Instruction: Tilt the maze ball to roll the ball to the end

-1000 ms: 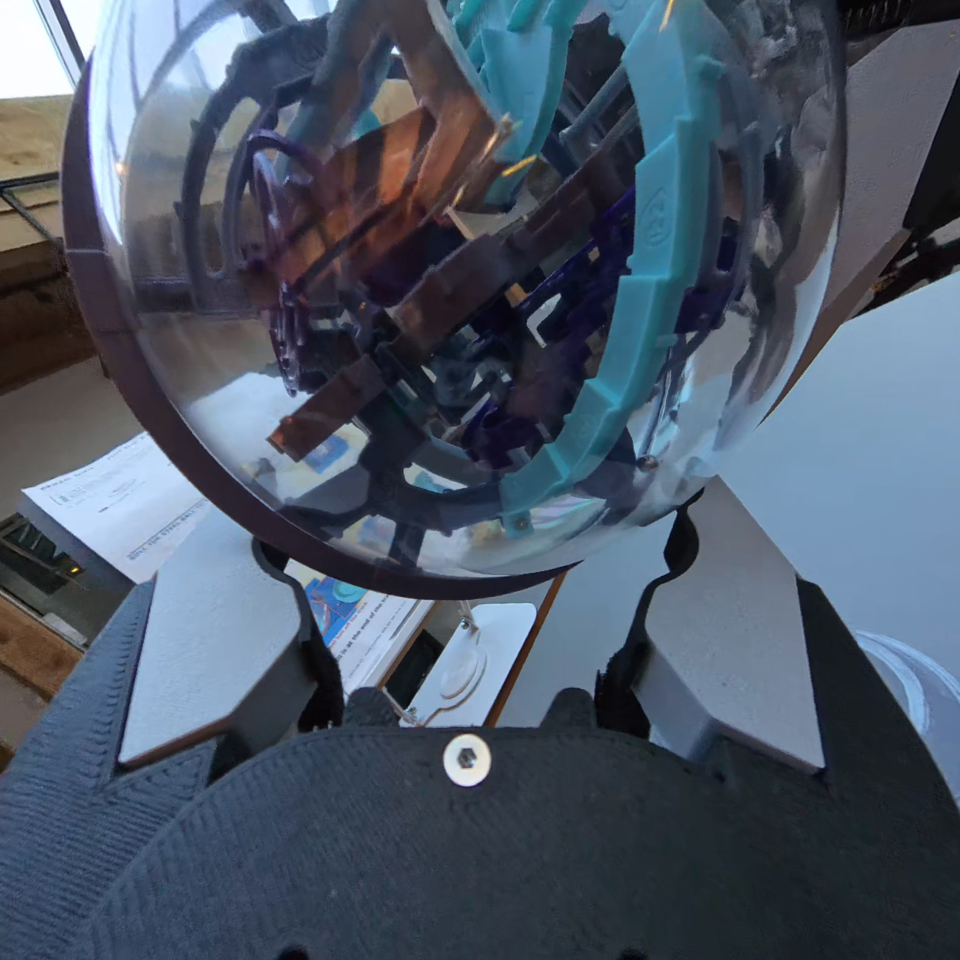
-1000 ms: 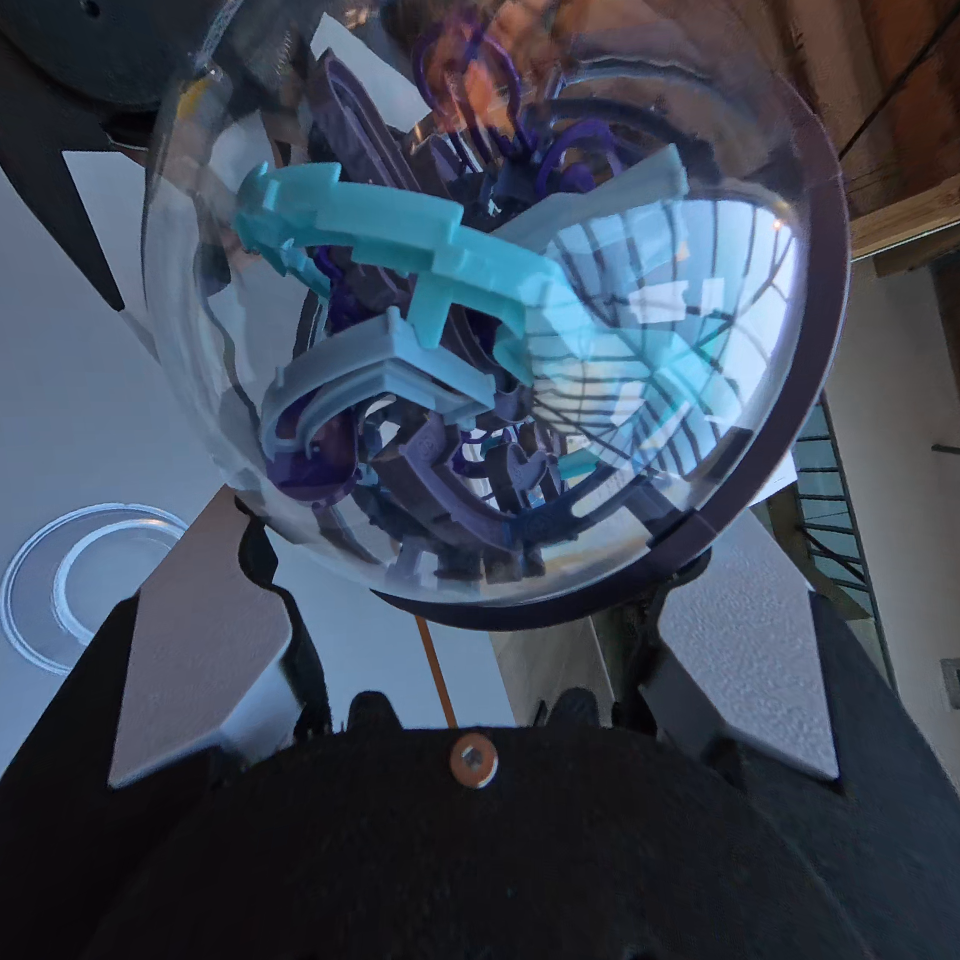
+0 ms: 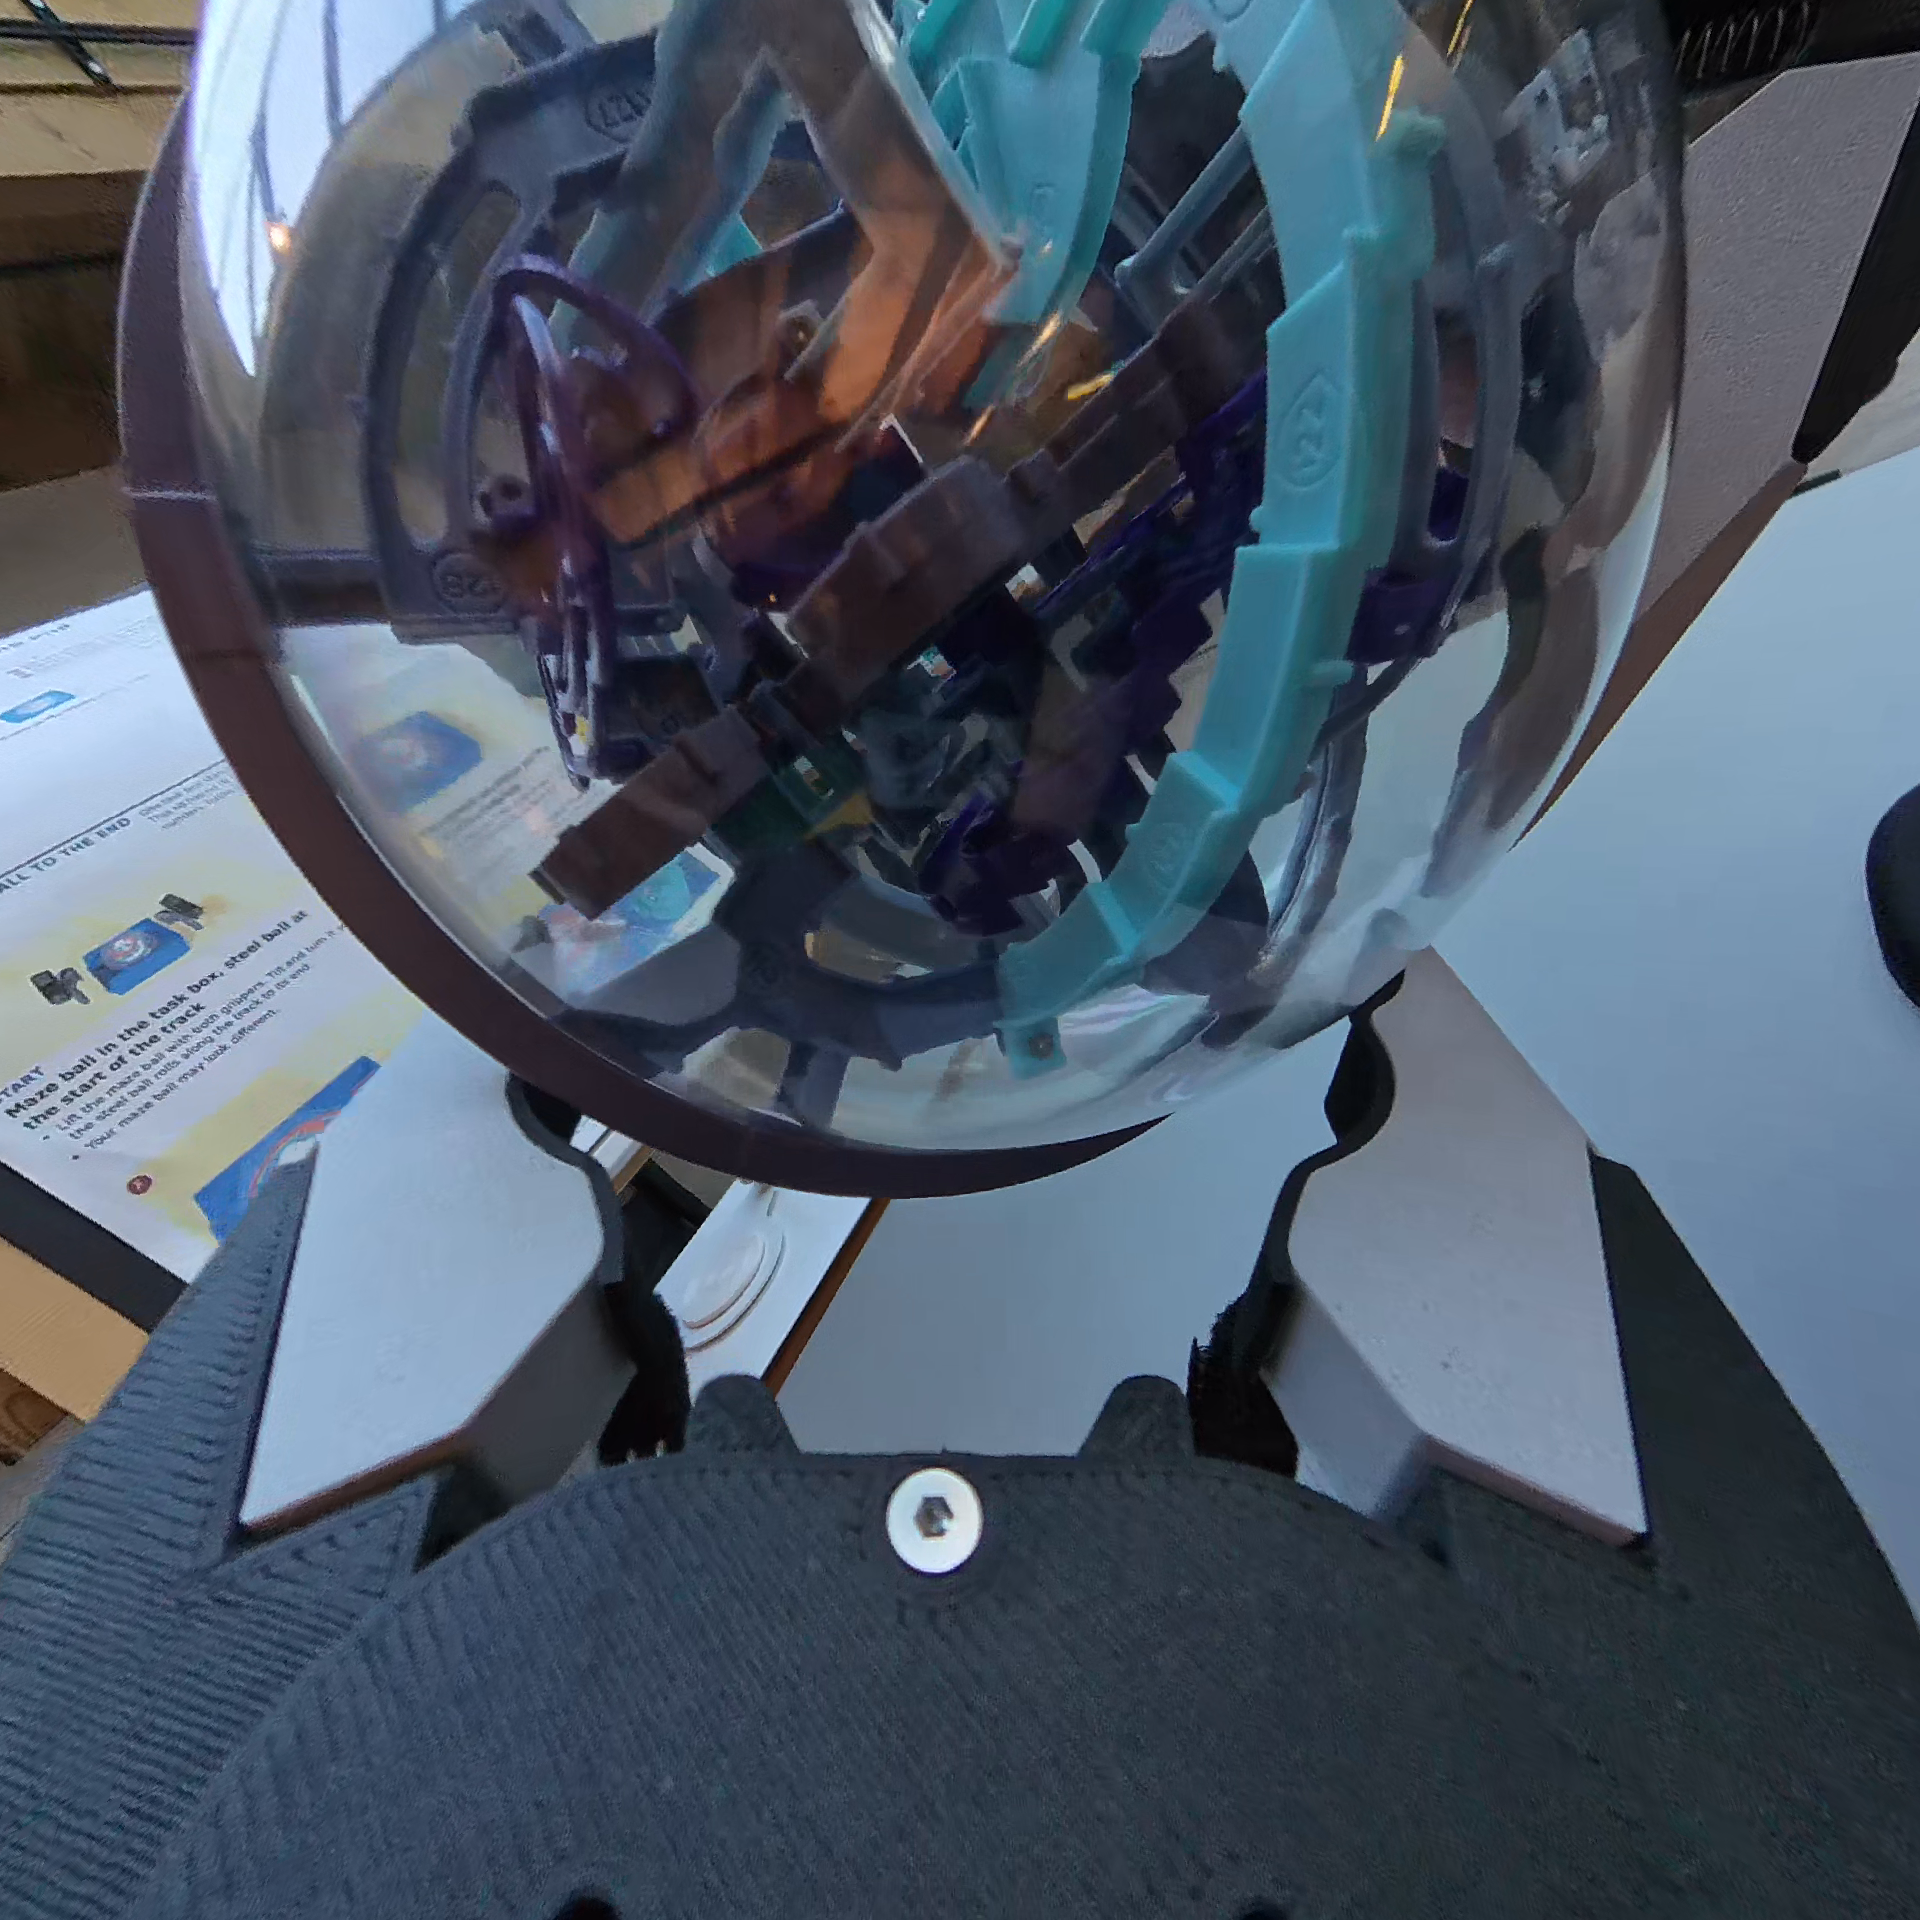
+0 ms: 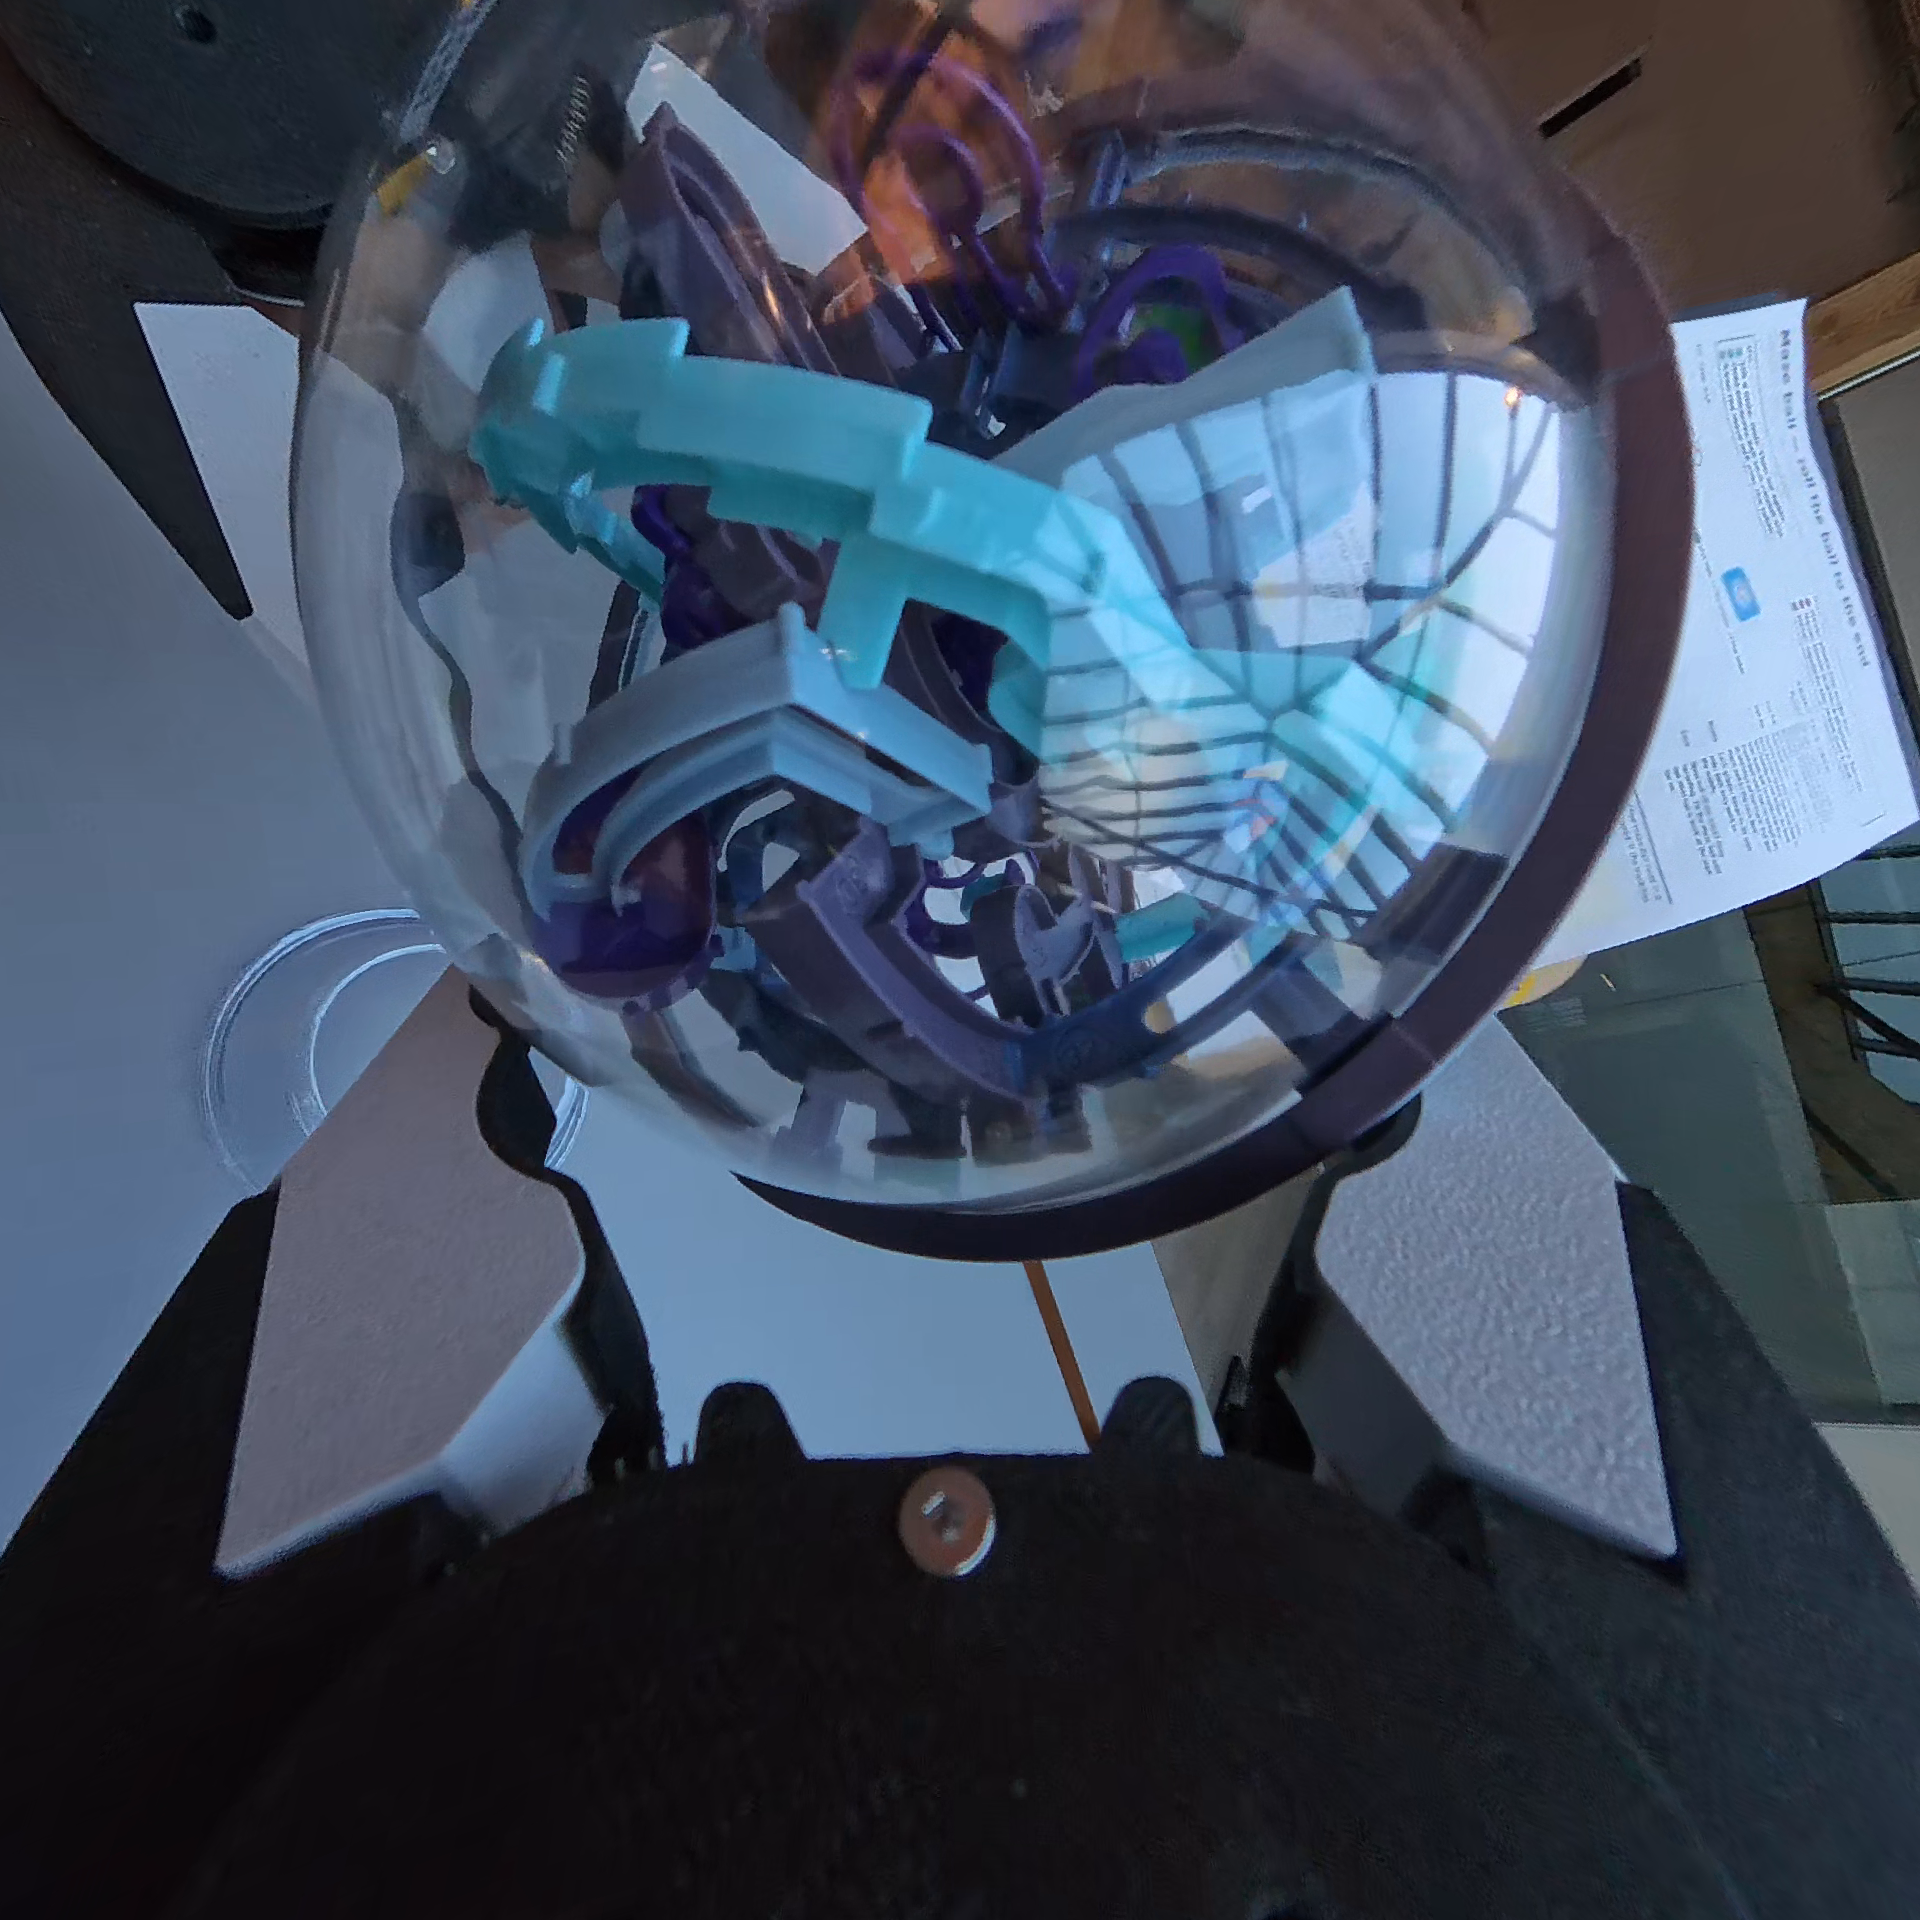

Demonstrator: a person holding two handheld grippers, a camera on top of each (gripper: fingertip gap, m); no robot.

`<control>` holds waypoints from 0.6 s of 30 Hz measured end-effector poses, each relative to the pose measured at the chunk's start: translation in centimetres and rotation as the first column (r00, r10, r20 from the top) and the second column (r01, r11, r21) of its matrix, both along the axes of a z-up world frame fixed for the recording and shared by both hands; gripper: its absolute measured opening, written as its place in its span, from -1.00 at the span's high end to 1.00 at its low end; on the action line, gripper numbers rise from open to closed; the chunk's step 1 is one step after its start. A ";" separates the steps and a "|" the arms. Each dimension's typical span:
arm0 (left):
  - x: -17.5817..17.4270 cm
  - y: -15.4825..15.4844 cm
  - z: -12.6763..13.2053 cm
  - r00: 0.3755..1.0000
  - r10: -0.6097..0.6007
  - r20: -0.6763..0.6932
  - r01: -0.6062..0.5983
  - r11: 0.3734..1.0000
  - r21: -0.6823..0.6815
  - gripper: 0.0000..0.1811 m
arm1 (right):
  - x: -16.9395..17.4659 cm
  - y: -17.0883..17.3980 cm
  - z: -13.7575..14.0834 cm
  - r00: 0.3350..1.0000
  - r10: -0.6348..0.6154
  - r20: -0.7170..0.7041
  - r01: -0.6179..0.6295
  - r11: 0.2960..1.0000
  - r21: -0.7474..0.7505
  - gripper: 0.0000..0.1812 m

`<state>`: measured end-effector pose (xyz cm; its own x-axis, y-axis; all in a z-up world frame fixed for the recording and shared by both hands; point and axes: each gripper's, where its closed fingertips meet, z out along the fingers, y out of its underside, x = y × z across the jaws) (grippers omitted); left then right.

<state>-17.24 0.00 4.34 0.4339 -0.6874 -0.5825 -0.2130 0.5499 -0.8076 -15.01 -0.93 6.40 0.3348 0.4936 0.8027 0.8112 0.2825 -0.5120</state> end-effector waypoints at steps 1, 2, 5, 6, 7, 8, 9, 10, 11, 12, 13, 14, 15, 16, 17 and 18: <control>0.0 0.0 -0.3 1.000 0.001 -0.005 -0.001 1.000 -0.003 -0.62 | 0.0 0.0 -0.3 1.000 0.000 -0.006 0.000 1.000 -0.003 -0.73; 0.0 0.1 -0.6 1.000 0.004 -0.012 -0.004 1.000 -0.006 -0.62 | 0.1 0.1 -0.6 1.000 0.000 -0.010 0.000 1.000 -0.003 -0.73; 0.1 0.3 -1.9 1.000 0.007 -0.030 -0.008 1.000 -0.024 -0.62 | 0.2 0.3 -1.8 1.000 -0.003 -0.018 0.003 1.000 -0.009 -0.73; 0.2 0.4 -2.3 0.999 0.004 -0.035 -0.006 0.999 -0.037 -0.61 | 0.3 0.3 -2.2 1.000 -0.005 -0.022 0.005 1.000 -0.019 -0.73; 0.3 0.5 -2.8 0.999 0.003 -0.039 -0.005 0.999 -0.048 -0.62 | 0.4 0.4 -2.7 1.000 -0.005 -0.026 0.005 1.000 -0.027 -0.72; 0.3 0.5 -3.2 0.999 0.003 -0.041 -0.005 0.998 -0.057 -0.61 | 0.4 0.4 -3.1 1.000 -0.005 -0.028 0.004 0.999 -0.034 -0.73; 0.3 0.5 -3.7 0.999 0.004 -0.045 -0.007 0.998 -0.065 -0.61 | 0.5 0.4 -3.5 1.000 -0.006 -0.029 0.005 0.999 -0.042 -0.73; 0.3 0.5 -4.1 0.999 0.005 -0.048 -0.008 0.997 -0.072 -0.61 | 0.5 0.4 -3.9 0.999 -0.005 -0.032 0.003 0.999 -0.047 -0.72; 0.3 0.5 -4.4 0.999 0.006 -0.054 -0.010 0.997 -0.076 -0.61 | 0.5 0.4 -4.3 0.999 -0.004 -0.037 0.002 0.999 -0.050 -0.73; 0.3 0.5 -4.8 0.998 0.007 -0.062 -0.012 0.997 -0.081 -0.61 | 0.6 0.4 -4.6 0.999 -0.004 -0.043 0.001 0.999 -0.052 -0.72; 0.3 0.5 -5.1 0.998 0.009 -0.069 -0.015 0.996 -0.086 -0.61 | 0.6 0.4 -4.9 0.999 -0.004 -0.050 0.001 0.999 -0.054 -0.73; 0.3 0.5 -5.4 0.997 0.012 -0.075 -0.018 0.996 -0.091 -0.61 | 0.6 0.4 -5.2 0.998 -0.003 -0.055 0.000 0.998 -0.055 -0.73; 0.4 0.5 -5.8 0.997 0.015 -0.080 -0.023 0.995 -0.099 -0.61 | 0.7 0.4 -5.6 0.998 -0.003 -0.057 0.000 0.998 -0.058 -0.73; 0.4 0.4 -6.2 0.996 0.016 -0.084 -0.025 0.993 -0.111 -0.61 | 0.7 0.3 -6.0 0.998 -0.003 -0.058 -0.001 0.998 -0.068 -0.73; 0.4 0.3 -6.6 0.996 0.014 -0.086 -0.024 0.992 -0.123 -0.61 | 0.8 0.2 -6.4 0.998 -0.003 -0.060 -0.002 0.997 -0.082 -0.73; 0.5 0.2 -7.0 0.996 0.012 -0.088 -0.024 0.991 -0.134 -0.61 | 0.8 0.1 -6.8 0.998 -0.002 -0.062 -0.004 0.996 -0.091 -0.73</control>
